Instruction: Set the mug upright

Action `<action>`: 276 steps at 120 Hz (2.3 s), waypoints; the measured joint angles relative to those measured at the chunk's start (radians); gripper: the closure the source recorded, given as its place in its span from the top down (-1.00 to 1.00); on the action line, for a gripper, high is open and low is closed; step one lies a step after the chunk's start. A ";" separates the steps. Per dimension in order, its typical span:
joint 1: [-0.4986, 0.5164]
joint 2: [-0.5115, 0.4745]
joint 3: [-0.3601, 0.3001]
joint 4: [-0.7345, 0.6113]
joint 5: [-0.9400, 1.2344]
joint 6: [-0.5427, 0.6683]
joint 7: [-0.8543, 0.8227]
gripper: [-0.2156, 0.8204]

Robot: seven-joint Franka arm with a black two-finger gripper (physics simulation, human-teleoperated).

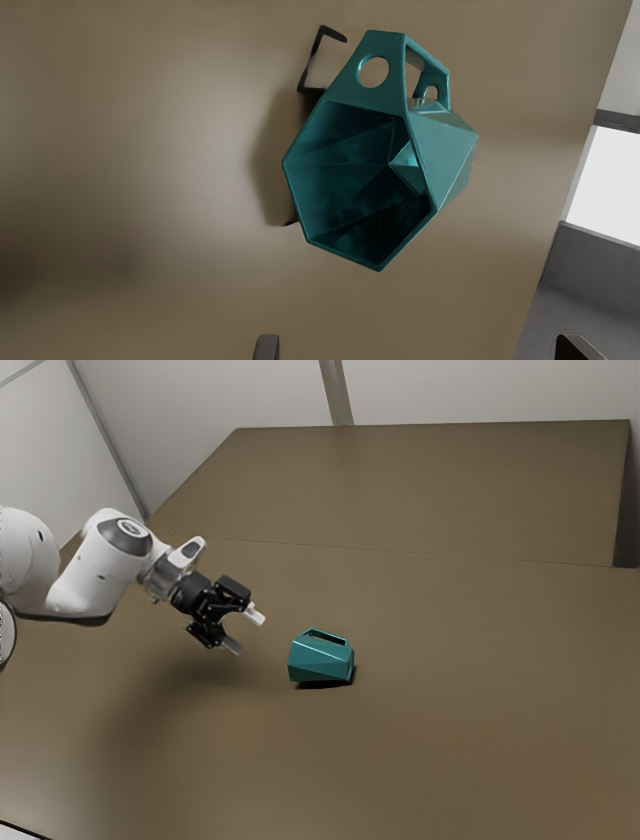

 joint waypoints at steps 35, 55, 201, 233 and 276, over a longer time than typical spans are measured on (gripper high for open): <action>0.001 0.067 -0.001 -0.027 -0.274 0.062 0.175 0.58; -0.001 0.091 -0.023 -0.033 -0.320 0.073 0.242 0.58; -0.004 0.098 -0.163 -0.071 -0.433 0.136 0.306 -0.79; -0.004 0.091 -0.164 -0.069 -0.428 0.144 0.288 -0.88; -0.006 -0.007 -0.201 0.185 0.183 0.179 0.184 -0.91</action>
